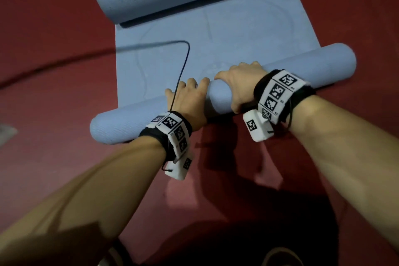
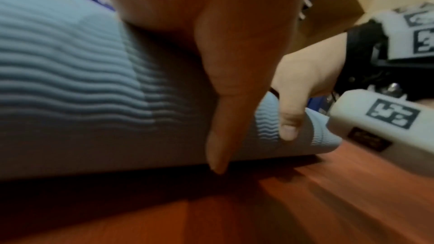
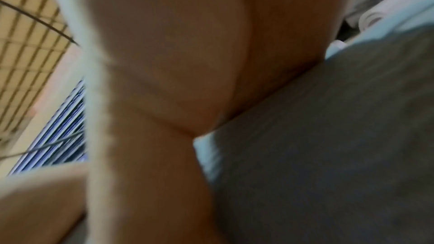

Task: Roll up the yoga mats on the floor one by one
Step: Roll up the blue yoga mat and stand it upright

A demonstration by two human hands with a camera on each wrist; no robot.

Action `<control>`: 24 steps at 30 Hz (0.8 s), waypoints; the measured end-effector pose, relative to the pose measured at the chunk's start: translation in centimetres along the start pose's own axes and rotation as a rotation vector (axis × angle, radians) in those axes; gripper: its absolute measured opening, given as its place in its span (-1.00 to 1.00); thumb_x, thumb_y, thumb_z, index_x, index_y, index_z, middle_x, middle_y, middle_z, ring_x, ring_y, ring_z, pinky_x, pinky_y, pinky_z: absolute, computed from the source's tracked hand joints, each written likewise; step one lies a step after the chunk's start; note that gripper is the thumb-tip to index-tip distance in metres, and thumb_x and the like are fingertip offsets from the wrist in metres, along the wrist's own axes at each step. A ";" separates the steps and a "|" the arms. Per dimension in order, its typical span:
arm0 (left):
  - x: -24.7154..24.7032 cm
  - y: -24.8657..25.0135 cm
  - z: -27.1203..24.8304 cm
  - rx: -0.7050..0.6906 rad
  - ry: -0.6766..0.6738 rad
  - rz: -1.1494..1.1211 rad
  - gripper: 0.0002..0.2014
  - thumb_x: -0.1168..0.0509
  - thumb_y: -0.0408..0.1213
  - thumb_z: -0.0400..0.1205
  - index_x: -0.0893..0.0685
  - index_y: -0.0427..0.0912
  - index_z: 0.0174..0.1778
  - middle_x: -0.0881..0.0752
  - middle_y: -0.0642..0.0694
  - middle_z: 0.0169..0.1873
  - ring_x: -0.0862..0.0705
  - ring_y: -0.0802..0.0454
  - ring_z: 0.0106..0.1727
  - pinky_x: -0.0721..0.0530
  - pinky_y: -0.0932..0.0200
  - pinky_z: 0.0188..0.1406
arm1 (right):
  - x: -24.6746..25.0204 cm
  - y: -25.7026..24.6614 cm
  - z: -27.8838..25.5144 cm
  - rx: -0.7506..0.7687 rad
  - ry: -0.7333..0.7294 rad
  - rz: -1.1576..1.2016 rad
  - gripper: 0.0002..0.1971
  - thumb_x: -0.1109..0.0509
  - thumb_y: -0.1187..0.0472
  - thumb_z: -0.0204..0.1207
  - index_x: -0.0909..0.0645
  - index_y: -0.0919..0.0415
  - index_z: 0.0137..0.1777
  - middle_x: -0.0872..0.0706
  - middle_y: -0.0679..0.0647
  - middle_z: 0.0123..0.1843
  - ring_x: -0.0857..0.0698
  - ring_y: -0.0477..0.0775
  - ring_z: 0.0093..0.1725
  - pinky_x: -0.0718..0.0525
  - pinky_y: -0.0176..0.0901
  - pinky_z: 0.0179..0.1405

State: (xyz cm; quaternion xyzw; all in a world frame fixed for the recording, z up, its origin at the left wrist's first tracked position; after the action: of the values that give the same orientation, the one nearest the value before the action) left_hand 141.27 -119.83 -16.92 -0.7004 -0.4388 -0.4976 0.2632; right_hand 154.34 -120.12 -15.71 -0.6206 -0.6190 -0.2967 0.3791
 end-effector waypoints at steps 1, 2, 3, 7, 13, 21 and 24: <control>0.0 -0.1 0.3 -0.003 0.019 -0.008 -0.08 -0.60 0.06 0.34 -0.26 0.10 0.56 -0.54 -0.10 0.29 -0.50 -0.22 0.31 -0.46 -0.33 0.21 | 0.1 0.1 0.0 0.007 0.008 0.007 -0.18 -0.68 -0.02 0.02 -0.45 -0.17 0.34 -0.62 -0.04 -0.01 -0.62 0.15 0.09 -0.43 0.08 0.07; -0.1 -0.3 0.6 -0.008 0.024 -0.017 -0.11 -0.58 0.08 0.34 -0.27 0.11 0.54 -0.54 -0.10 0.26 -0.51 -0.22 0.29 -0.47 -0.31 0.19 | 0.2 0.2 -0.1 0.015 0.033 0.010 -0.16 -0.69 -0.03 0.03 -0.44 -0.16 0.37 -0.62 -0.02 0.05 -0.61 0.16 0.13 -0.45 0.09 0.11; 0.0 -0.3 0.8 -0.010 0.018 -0.026 -0.13 -0.57 0.12 0.34 -0.29 0.12 0.52 -0.54 -0.09 0.25 -0.52 -0.22 0.28 -0.48 -0.30 0.20 | 0.1 0.2 -0.4 0.025 0.074 0.004 -0.13 -0.68 -0.04 0.06 -0.42 -0.15 0.42 -0.61 0.02 0.14 -0.58 0.18 0.19 -0.46 0.12 0.17; 0.5 -0.7 2.1 -0.004 -0.081 -0.013 -0.10 -0.61 0.11 0.27 -0.32 0.14 0.50 -0.57 -0.07 0.24 -0.55 -0.22 0.31 -0.56 -0.29 0.22 | -1.3 -0.2 -2.0 0.004 0.344 -0.159 0.04 -0.65 0.04 0.10 -0.27 -0.01 0.63 -0.52 0.12 0.41 -0.49 0.26 0.37 -0.28 0.29 0.48; 1.0 -1.1 3.1 0.009 -0.179 0.004 0.00 -0.68 0.12 0.20 -0.32 0.16 0.53 -0.57 -0.05 0.29 -0.53 -0.20 0.36 -0.52 -0.25 0.25 | -0.3 0.1 -0.9 -0.007 0.357 -0.139 -0.10 -0.62 0.04 0.13 -0.33 -0.09 0.53 -0.58 0.08 0.30 -0.54 0.22 0.29 -0.35 0.20 0.35; 0.6 -1.0 1.7 0.025 0.178 0.074 0.02 -0.61 0.09 0.29 -0.20 0.13 0.60 -0.56 -0.11 0.34 -0.52 -0.23 0.35 -0.43 -0.34 0.29 | 1.2 0.7 2.0 0.003 0.058 -0.052 -0.08 -0.72 -0.05 0.03 -0.39 -0.12 0.42 -0.60 0.07 0.18 -0.55 0.20 0.25 -0.40 0.17 0.22; 0.7 -1.2 2.5 0.013 0.153 0.059 -0.04 -0.60 0.09 0.30 -0.23 0.13 0.57 -0.57 -0.10 0.28 -0.52 -0.25 0.30 -0.46 -0.31 0.22 | 1.2 0.9 1.5 -0.006 0.122 -0.062 -0.04 -0.70 -0.05 0.08 -0.34 -0.13 0.50 -0.57 0.09 0.30 -0.51 0.23 0.34 -0.36 0.22 0.35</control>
State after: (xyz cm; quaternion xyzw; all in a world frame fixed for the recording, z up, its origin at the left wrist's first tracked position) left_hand 141.43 -116.97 -17.24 -0.6713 -0.3999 -0.5389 0.3148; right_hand 155.11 -118.10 -15.58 -0.5831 -0.6126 -0.3474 0.4051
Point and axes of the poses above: each hand's wrist, its own z-axis towards the middle knuckle, its own x-axis out of the back of the hand, y = z × x, the point moved 8 cm from there along z, towards the middle knuckle
